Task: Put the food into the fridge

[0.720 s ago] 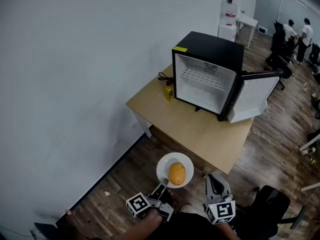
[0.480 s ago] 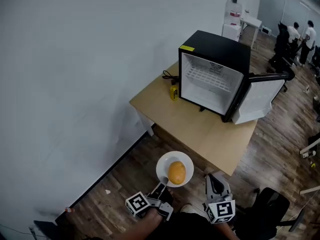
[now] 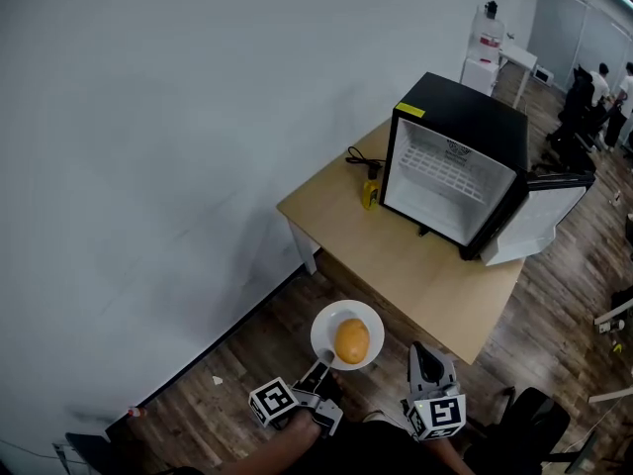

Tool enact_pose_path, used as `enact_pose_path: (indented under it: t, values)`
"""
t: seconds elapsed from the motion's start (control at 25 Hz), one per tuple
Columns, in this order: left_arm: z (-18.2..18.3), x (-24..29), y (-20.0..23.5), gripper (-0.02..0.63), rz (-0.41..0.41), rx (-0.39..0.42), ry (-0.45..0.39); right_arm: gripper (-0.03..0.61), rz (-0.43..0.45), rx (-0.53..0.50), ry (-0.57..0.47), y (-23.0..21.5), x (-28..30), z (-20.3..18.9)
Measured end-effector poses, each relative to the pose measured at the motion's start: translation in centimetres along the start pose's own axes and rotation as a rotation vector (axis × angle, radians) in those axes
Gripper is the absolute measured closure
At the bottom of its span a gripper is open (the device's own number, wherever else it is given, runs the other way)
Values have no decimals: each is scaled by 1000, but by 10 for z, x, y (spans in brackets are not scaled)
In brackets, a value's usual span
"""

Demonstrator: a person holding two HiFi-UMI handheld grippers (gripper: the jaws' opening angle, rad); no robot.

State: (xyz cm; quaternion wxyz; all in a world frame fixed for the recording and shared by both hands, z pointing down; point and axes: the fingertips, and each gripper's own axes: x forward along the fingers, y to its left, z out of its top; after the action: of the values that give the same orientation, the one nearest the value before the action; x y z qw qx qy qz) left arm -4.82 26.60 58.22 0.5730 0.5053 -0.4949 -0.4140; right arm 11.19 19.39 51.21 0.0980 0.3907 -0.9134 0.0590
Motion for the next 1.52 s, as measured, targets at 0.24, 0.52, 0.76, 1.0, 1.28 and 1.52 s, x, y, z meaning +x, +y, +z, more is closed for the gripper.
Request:
enact_pose_path:
  t: [0.24,0.52,0.76,1.0,1.28,1.52]
  values:
    - [36,4,6,594,12,15,14,518,-5,-5,28,18,34,5]
    - [70,11,12,594,14,12,60,518,-65,5,49,29,58,1]
    - [94,16,26,594,15,14,113,518,-114,26,50,44,70,-8]
    - [108,33,29,594,-30,-32,117,518,-139,27,29,35,85,-2]
    - [128,69,32,594,6,20,112,518,-141,49,14,15,122,5]
    - [130,116,20,594,12,39,138,518,-123,63,-4,-15,163,19]
